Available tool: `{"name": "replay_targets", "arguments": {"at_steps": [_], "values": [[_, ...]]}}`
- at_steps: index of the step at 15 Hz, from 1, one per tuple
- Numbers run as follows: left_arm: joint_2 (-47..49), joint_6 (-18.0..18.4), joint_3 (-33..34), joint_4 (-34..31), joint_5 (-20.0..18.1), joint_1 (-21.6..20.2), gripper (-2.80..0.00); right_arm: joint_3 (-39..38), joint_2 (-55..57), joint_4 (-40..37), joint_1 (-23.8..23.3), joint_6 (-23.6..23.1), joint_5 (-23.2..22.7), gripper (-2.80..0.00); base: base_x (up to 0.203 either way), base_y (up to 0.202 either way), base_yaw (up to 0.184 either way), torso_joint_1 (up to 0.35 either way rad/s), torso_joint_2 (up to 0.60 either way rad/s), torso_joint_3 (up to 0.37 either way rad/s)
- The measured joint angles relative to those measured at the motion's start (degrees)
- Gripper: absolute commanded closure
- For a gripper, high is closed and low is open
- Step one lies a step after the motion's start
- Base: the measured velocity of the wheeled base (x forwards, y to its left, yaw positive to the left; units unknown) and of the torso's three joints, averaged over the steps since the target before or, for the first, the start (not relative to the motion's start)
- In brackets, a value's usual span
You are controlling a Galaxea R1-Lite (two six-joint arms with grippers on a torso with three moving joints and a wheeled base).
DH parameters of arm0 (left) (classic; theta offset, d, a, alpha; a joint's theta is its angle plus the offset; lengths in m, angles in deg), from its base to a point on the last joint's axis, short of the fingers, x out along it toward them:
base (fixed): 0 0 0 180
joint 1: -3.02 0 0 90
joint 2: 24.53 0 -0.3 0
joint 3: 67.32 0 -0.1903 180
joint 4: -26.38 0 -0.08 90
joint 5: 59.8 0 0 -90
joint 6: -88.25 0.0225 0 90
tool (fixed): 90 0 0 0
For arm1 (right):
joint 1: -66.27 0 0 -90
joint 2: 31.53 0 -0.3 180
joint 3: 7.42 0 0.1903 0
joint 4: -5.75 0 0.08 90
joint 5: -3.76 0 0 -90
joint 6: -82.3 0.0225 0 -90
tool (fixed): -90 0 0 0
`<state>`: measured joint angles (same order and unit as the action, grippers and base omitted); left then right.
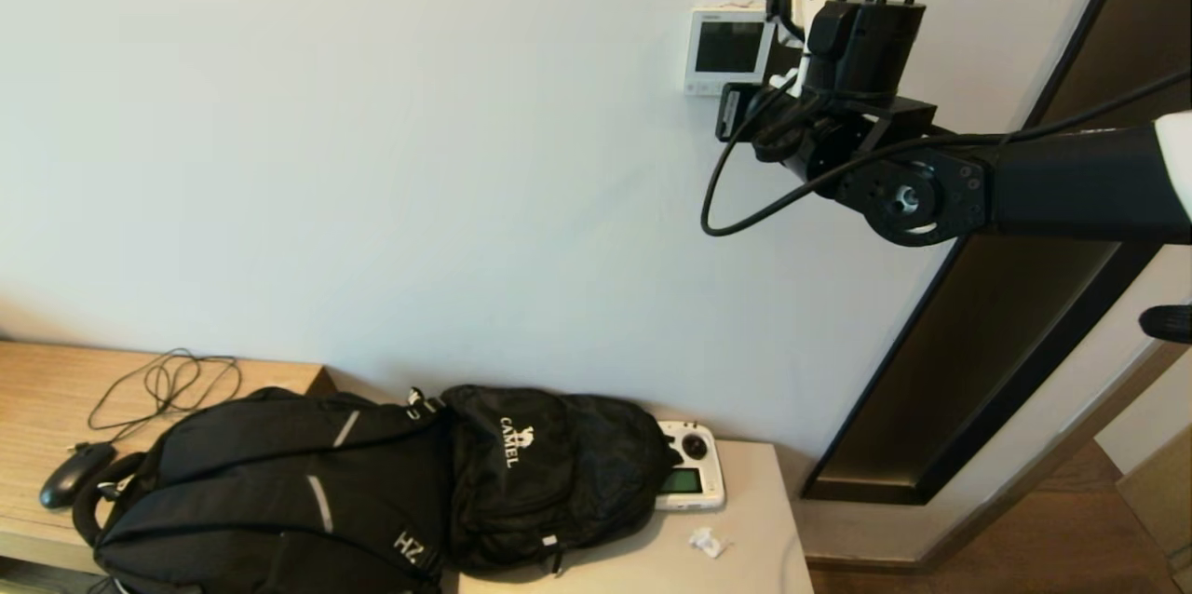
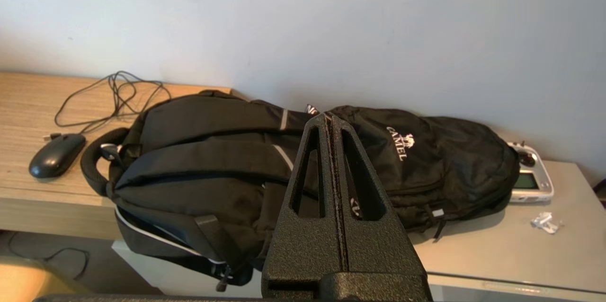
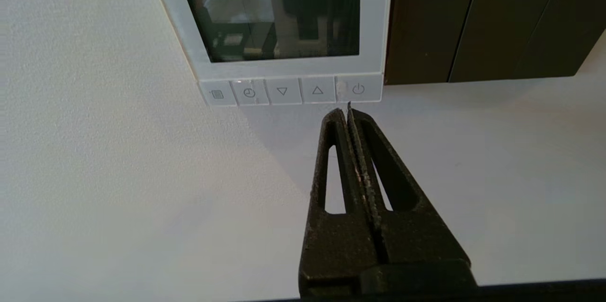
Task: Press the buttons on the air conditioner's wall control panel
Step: Turn on the central air conditioner
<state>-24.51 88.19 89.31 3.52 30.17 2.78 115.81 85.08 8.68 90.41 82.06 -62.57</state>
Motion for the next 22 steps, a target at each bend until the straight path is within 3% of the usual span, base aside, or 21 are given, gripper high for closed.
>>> {"name": "replay_targets", "arguments": {"at_steps": [22], "values": [[0.0, -0.01, 0.0, 0.0, 0.0, 0.0, 0.0, 4.44, 4.29, 0.0, -2.18, 0.33, -0.04, 0.0, 0.0, 0.0, 0.0, 0.0, 0.0, 0.0]]}}
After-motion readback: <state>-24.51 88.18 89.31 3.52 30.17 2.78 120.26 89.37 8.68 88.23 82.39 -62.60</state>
